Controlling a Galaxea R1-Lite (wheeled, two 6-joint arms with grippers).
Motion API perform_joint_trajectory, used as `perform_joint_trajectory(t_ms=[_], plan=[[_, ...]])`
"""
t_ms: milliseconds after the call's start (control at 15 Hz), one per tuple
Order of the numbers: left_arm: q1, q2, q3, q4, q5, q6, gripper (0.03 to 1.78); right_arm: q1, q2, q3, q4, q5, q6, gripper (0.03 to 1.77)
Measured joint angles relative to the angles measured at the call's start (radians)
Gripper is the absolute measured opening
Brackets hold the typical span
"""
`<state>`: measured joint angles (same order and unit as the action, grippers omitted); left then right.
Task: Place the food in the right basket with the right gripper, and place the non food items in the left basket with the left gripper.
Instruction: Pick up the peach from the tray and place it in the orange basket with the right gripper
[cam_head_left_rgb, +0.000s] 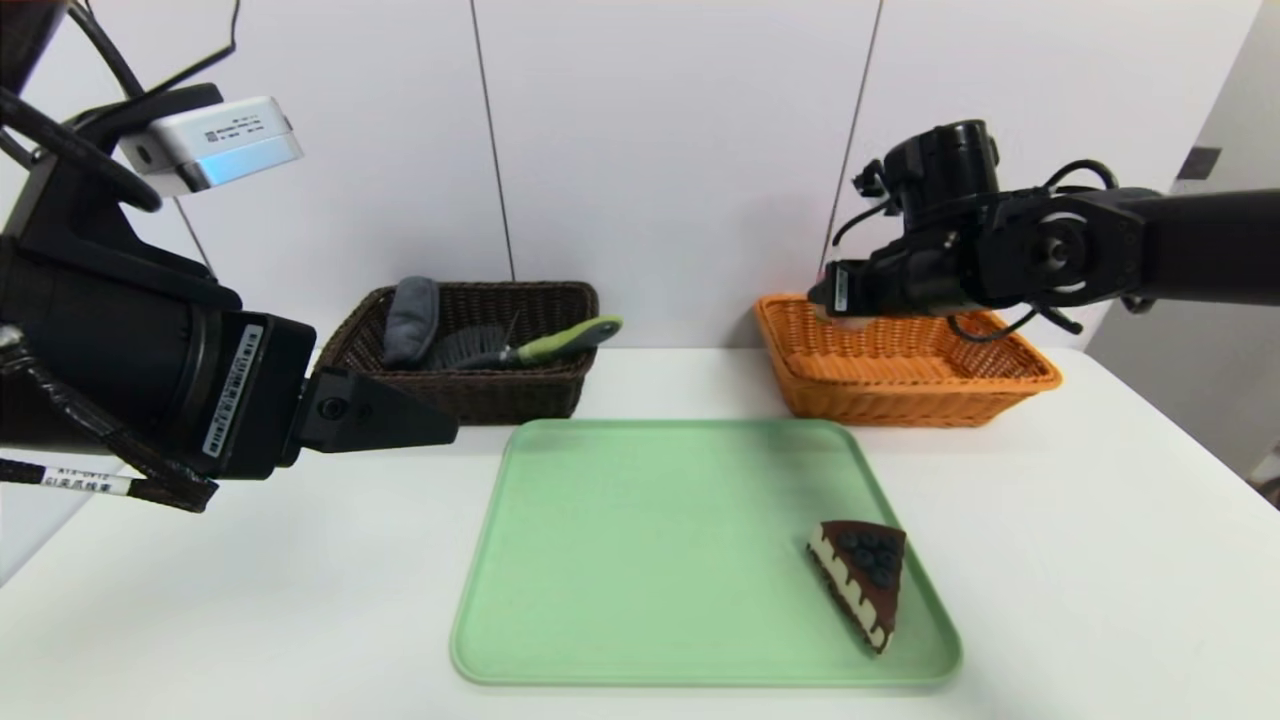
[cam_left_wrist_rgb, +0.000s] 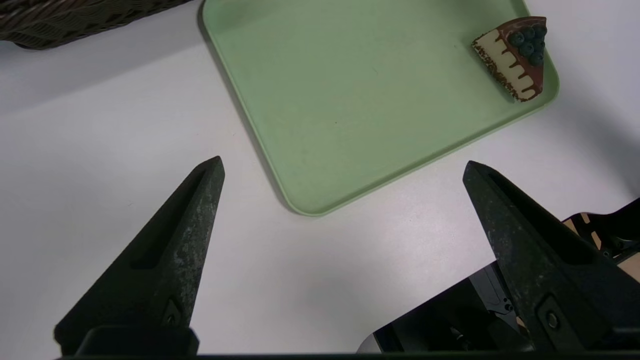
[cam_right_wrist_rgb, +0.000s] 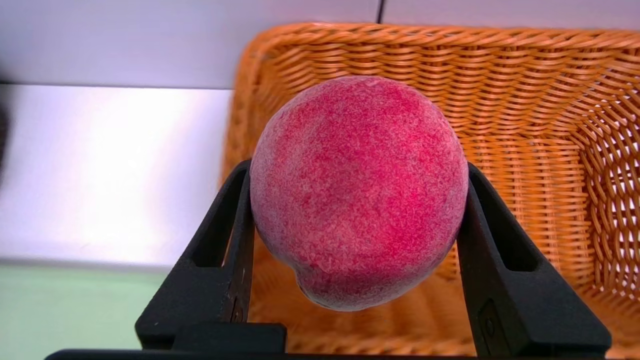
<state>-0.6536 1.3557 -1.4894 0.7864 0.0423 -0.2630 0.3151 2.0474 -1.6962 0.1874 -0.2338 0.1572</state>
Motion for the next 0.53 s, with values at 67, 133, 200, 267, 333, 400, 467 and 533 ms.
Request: perform_joint_trajectory(t_ms=[67,133,200,267,333,400,467,533], plan=[[0.000,0.000,0.000,0.000,0.000,-0.001,1.69,-0.010,0.036,-0.023,0.001,0.000,-0.001,1.11],[0.000,0.000,0.000,0.000,0.000,-0.003,1.69,-0.017,0.066,-0.045,0.003,0.000,-0.003,1.11],[0.000,0.000,0.000,0.000,0.000,-0.004,1.69,-0.024,0.095,-0.071,0.008,0.000,-0.005,1.11],[0.000,0.000,0.000,0.000,0.000,-0.004,1.69,-0.029,0.123,-0.098,0.017,0.000,-0.008,1.11],[0.000,-0.001,0.000,0.000,0.000,-0.006,1.69,-0.033,0.150,-0.124,0.031,0.001,-0.013,1.11],[0.000,-0.003,0.001,0.001,0.000,-0.006,1.69,-0.035,0.167,-0.141,0.046,0.003,-0.016,1.11],[0.000,-0.004,0.001,0.001,0.000,-0.006,1.69,-0.035,0.183,-0.153,0.054,0.005,-0.017,1.11],[0.000,-0.005,0.001,0.000,0.000,-0.008,1.69,-0.036,0.197,-0.161,0.056,0.006,-0.018,1.11]])
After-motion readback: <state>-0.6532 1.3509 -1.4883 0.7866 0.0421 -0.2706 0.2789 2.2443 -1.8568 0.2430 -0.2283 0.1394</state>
